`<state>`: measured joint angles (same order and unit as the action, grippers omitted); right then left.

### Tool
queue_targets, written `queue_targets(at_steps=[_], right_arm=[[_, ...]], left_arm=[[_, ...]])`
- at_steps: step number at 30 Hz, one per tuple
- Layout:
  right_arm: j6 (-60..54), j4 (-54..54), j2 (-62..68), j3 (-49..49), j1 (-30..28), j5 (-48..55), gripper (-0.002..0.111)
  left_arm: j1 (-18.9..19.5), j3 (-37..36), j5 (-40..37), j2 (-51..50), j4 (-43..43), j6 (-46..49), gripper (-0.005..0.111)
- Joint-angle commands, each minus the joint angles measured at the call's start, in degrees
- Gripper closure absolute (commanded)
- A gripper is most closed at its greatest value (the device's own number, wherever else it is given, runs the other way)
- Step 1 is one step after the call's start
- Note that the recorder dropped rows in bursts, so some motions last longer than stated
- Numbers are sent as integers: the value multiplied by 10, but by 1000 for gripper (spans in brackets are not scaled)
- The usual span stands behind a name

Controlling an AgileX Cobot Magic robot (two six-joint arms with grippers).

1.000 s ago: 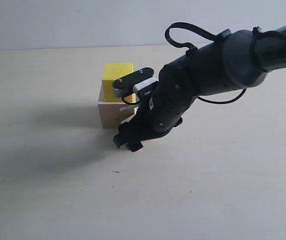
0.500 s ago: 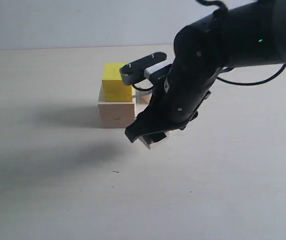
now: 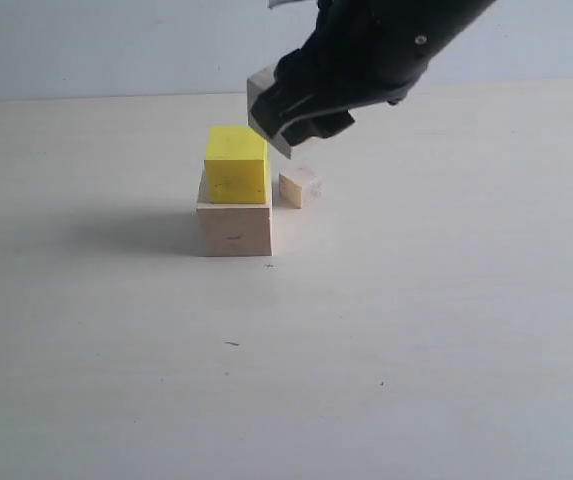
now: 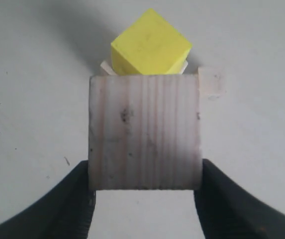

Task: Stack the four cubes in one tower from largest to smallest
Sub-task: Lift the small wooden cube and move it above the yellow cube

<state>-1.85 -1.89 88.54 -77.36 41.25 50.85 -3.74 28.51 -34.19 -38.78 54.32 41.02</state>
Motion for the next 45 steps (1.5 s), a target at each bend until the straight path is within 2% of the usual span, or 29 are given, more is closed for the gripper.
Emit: queue_targets(at_steps=[1, 9, 14, 25, 34, 41, 45], right_arm=[[-46, -20, 36, -65, -1, 43, 108], [-42, -33, 94, -131, -1, 74, 108], [66, -30, 112, -153, -1, 83, 108], [306, -21, 145, -179, 11, 43, 108], [367, -41, 191, -205, 47, 40, 108], [426, -114, 219, -284, 47, 127, 108], [446, -115, 238, -304, 47, 151, 108]], left_arm=[[-3, -3, 0, 2, 5, -3, 107], [-3, -3, -8, 2, 5, -3, 107], [-25, -3, -7, 2, 4, -2, 107], [-25, -3, 6, 2, 14, -2, 107], [-71, -3, 17, 2, 7, -2, 107], [-104, -3, 17, 2, 4, -2, 107], [-126, -3, 20, 2, 4, -3, 107]])
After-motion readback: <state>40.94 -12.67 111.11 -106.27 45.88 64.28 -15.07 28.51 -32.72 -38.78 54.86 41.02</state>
